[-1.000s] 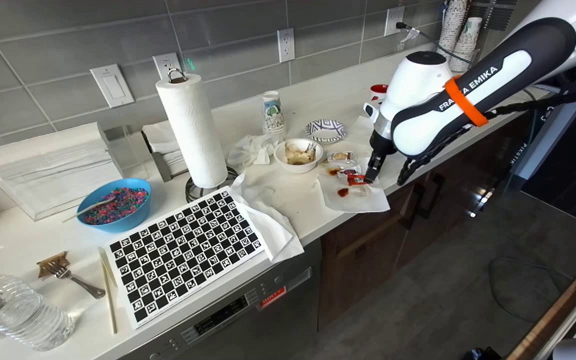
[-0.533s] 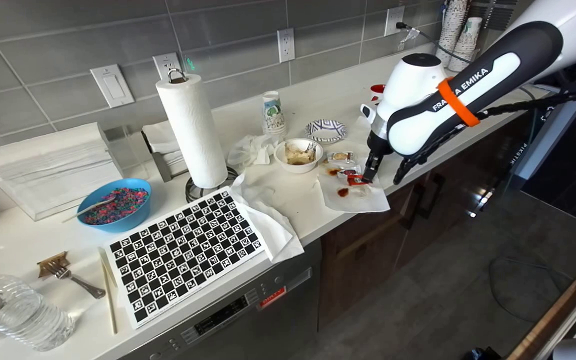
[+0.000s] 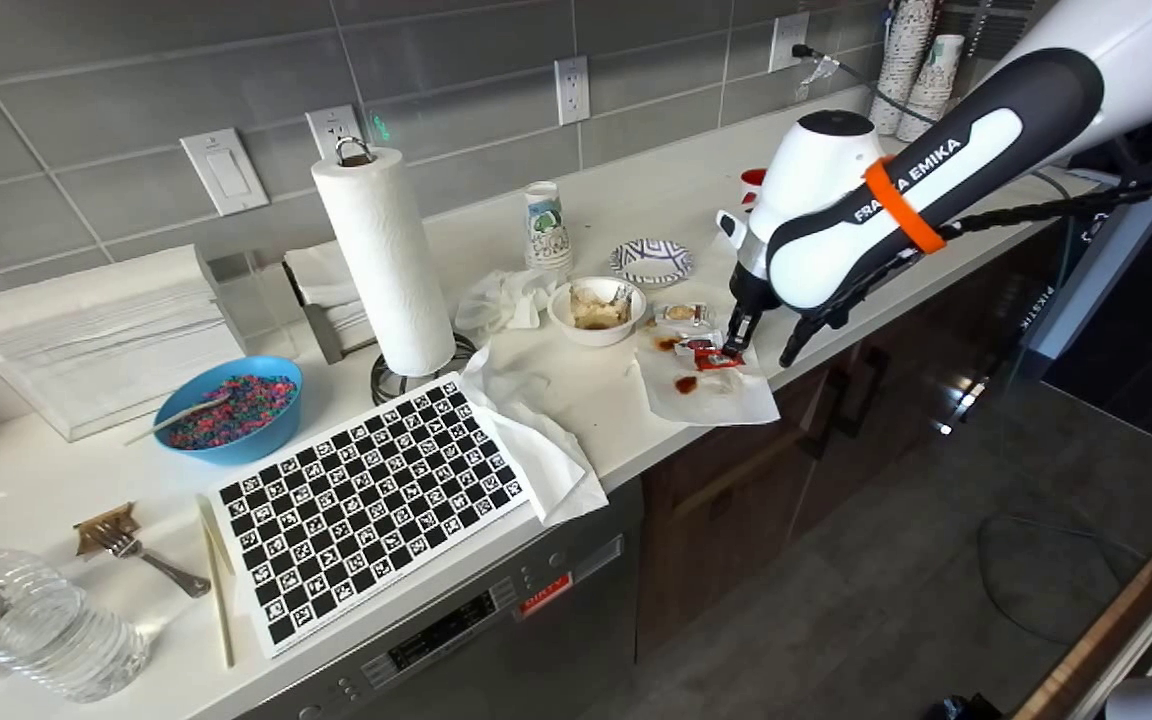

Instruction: Put the tomato sachet inside the bin

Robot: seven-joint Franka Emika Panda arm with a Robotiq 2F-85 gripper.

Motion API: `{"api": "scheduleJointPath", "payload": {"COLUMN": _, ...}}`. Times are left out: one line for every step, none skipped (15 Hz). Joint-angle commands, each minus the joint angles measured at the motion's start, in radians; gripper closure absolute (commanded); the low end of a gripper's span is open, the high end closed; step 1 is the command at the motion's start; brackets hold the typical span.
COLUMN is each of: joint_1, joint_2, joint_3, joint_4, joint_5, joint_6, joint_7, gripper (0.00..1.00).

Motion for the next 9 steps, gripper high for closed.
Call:
{"api": "scheduleJointPath", "payload": {"joint_1": -0.023, "joint_2": 0.019, "joint_3": 0.022, "joint_4": 0.011, "joint_5": 0.027, "joint_6": 0.018, "joint_7": -0.034, "gripper": 1.0}}
{"api": "scheduleJointPath", "payload": {"joint_1": -0.025, "joint_2": 0.014, "joint_3": 0.024, "joint_4": 0.008, "joint_5": 0.028, "joint_6": 0.02, "joint_7": -0.036, "gripper": 1.0}}
{"api": "scheduleJointPath", "payload": {"joint_1": -0.022, "joint_2": 0.008, "joint_3": 0.022, "joint_4": 0.005, "joint_5": 0.023, "joint_6": 0.021, "joint_7": -0.03, "gripper": 1.0}}
{"api": "scheduleJointPath", "payload": {"joint_1": -0.022, "joint_2": -0.003, "joint_3": 0.023, "joint_4": 0.0, "joint_5": 0.023, "joint_6": 0.022, "joint_7": -0.027, "gripper": 1.0}}
{"api": "scheduleJointPath", "payload": {"joint_1": -0.019, "joint_2": -0.014, "joint_3": 0.021, "joint_4": -0.006, "joint_5": 0.018, "joint_6": 0.021, "joint_7": -0.021, "gripper": 1.0}}
{"api": "scheduleJointPath", "payload": {"joint_1": -0.016, "joint_2": -0.029, "joint_3": 0.02, "joint_4": -0.013, "joint_5": 0.014, "joint_6": 0.02, "joint_7": -0.017, "gripper": 1.0}}
{"api": "scheduleJointPath", "payload": {"joint_1": -0.012, "joint_2": -0.044, "joint_3": 0.02, "joint_4": -0.021, "joint_5": 0.012, "joint_6": 0.02, "joint_7": -0.011, "gripper": 1.0}}
{"api": "scheduleJointPath", "payload": {"joint_1": -0.011, "joint_2": -0.059, "joint_3": 0.022, "joint_4": -0.028, "joint_5": 0.016, "joint_6": 0.017, "joint_7": -0.012, "gripper": 1.0}}
{"api": "scheduleJointPath", "payload": {"joint_1": -0.009, "joint_2": -0.075, "joint_3": 0.024, "joint_4": -0.037, "joint_5": 0.02, "joint_6": 0.017, "joint_7": -0.012, "gripper": 1.0}}
